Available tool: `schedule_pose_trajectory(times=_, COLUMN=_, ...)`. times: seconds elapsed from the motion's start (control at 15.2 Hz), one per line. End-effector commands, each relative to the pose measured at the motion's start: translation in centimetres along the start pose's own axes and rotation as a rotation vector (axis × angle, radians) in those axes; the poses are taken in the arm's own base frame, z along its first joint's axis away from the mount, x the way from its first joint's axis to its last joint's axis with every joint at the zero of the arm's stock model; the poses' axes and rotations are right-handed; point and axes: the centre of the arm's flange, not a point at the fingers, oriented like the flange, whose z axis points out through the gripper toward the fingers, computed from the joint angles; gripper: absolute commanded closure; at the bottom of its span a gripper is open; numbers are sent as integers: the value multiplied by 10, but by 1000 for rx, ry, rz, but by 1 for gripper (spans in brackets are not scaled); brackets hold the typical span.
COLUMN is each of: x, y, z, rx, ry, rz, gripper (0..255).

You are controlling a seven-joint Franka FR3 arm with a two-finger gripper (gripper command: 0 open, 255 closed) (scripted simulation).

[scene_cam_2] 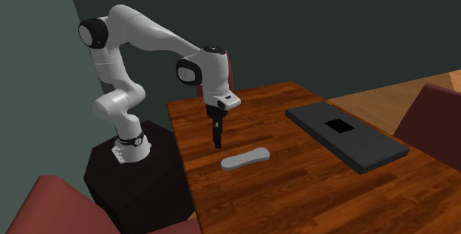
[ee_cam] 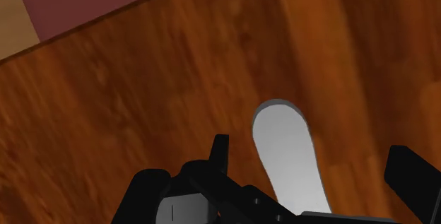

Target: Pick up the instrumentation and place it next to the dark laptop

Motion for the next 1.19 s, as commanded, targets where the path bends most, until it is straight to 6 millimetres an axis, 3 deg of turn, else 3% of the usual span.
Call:
schedule_pose_trajectory(times=0.0, x=21, y=-2, z=18, rx=7, ry=-2, rz=-50, gripper=0)
schedule_pose_trajectory(times=0.46, x=94, y=-18, z=74, rx=34, ry=-12, rz=-217, gripper=0)
schedule_pose_trajectory(times=0.99, x=97, y=-21, z=117, rx=35, ry=-12, rz=-227, gripper=0)
schedule_pose_trajectory(times=1.12, x=97, y=-21, z=117, rx=35, ry=-12, rz=-227, gripper=0)
